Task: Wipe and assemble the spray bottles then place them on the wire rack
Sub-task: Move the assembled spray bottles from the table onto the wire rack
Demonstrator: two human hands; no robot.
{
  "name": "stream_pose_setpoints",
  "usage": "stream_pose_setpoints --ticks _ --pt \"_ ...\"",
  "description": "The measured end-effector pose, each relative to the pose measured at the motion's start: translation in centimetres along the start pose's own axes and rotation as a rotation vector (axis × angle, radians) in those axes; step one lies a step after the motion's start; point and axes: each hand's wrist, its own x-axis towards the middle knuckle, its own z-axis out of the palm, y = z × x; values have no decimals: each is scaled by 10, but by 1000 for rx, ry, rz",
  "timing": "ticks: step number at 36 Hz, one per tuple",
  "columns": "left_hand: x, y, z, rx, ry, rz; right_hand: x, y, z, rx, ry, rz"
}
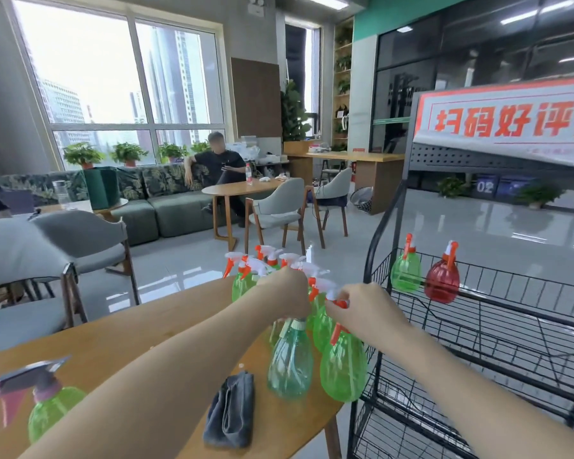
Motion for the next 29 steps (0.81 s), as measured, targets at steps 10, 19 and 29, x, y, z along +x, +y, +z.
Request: stream_pose_setpoints --ticks 10,19,29 --pt "7 99 -60 4 190 215 0 63 -83 -23 201 85" --pt "51 207 -85 -212 286 359 5 171 -158 -65 374 209" --pt "124 308 -48 -403 283 450 13 279 -185 -140 424 328"
